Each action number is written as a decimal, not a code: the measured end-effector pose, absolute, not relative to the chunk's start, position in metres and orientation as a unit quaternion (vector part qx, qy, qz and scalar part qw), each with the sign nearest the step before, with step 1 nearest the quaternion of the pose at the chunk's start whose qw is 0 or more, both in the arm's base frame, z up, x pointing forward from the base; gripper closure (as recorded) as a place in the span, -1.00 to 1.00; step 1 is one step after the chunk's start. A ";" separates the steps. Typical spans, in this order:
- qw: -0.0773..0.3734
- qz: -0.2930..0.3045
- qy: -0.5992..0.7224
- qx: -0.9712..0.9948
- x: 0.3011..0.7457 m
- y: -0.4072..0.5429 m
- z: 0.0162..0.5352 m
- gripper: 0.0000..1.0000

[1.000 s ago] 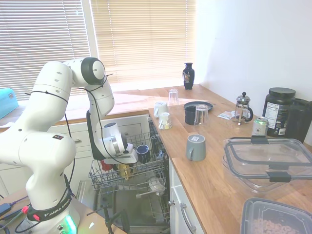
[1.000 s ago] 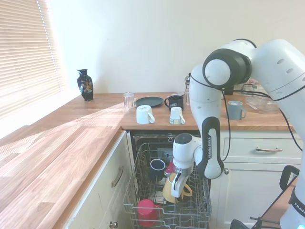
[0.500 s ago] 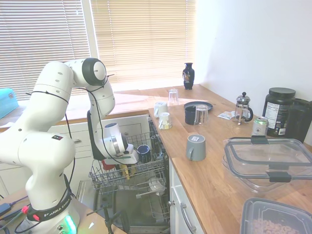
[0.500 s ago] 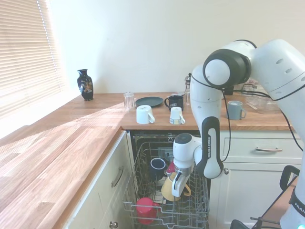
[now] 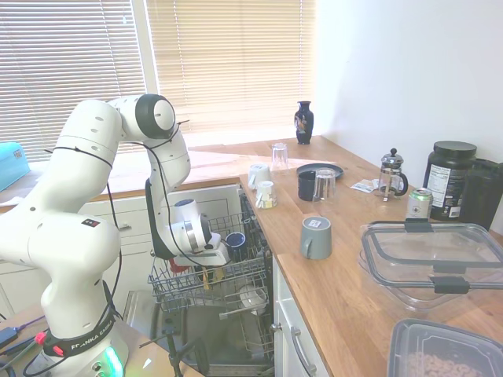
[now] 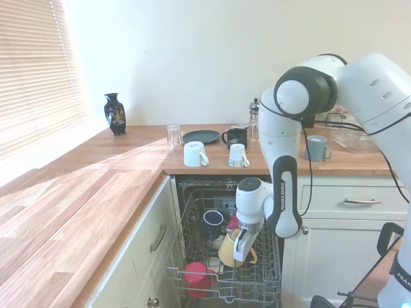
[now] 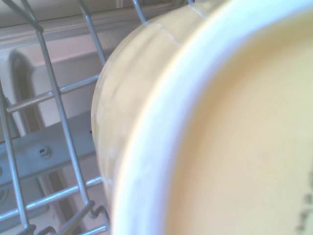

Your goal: Transfer the yellow mug from the dishwasher to the counter

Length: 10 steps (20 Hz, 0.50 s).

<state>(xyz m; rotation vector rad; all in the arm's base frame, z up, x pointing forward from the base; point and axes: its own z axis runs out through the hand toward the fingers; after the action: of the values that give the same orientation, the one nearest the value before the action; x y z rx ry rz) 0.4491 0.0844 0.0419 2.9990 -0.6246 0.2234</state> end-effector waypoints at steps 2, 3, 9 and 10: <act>0.035 0.073 -0.203 0.976 0.449 0.084 0.042 1.00; 0.034 0.074 -0.204 0.976 0.449 0.084 0.042 1.00; 0.039 0.085 -0.204 0.975 0.450 0.080 0.047 1.00; 0.041 0.087 -0.203 0.974 0.449 0.082 0.048 1.00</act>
<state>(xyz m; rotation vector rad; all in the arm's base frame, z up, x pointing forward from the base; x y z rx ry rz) 0.4493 0.0818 0.0481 2.9835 -0.6224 0.2662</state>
